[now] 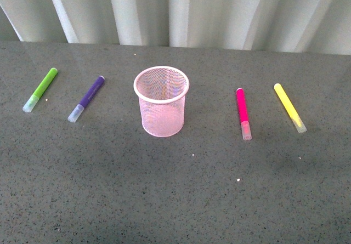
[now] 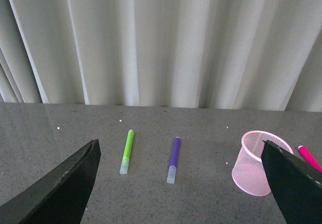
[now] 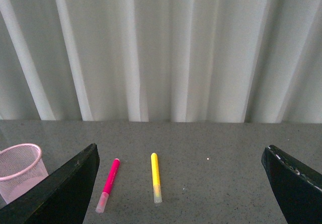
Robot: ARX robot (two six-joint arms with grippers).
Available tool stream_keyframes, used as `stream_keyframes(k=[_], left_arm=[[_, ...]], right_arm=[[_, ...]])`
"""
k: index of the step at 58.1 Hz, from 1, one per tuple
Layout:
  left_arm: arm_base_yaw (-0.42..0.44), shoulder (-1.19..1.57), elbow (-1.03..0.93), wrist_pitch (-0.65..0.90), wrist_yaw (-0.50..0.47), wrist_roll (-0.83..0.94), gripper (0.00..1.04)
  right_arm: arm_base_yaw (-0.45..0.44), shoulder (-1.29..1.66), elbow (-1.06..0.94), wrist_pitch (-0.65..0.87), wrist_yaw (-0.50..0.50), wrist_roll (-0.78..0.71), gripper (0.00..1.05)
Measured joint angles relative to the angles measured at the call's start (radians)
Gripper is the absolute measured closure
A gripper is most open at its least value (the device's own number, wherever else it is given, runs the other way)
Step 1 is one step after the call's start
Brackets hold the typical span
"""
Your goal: Insert purple and pink pens into pink cup
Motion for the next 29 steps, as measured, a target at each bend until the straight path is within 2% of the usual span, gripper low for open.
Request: stream_keyframes(k=[29], left_arm=[[0.000, 0.000, 0.000, 0.000, 0.000, 0.000, 0.07]], right_arm=[[0.000, 0.000, 0.000, 0.000, 0.000, 0.000, 0.07]])
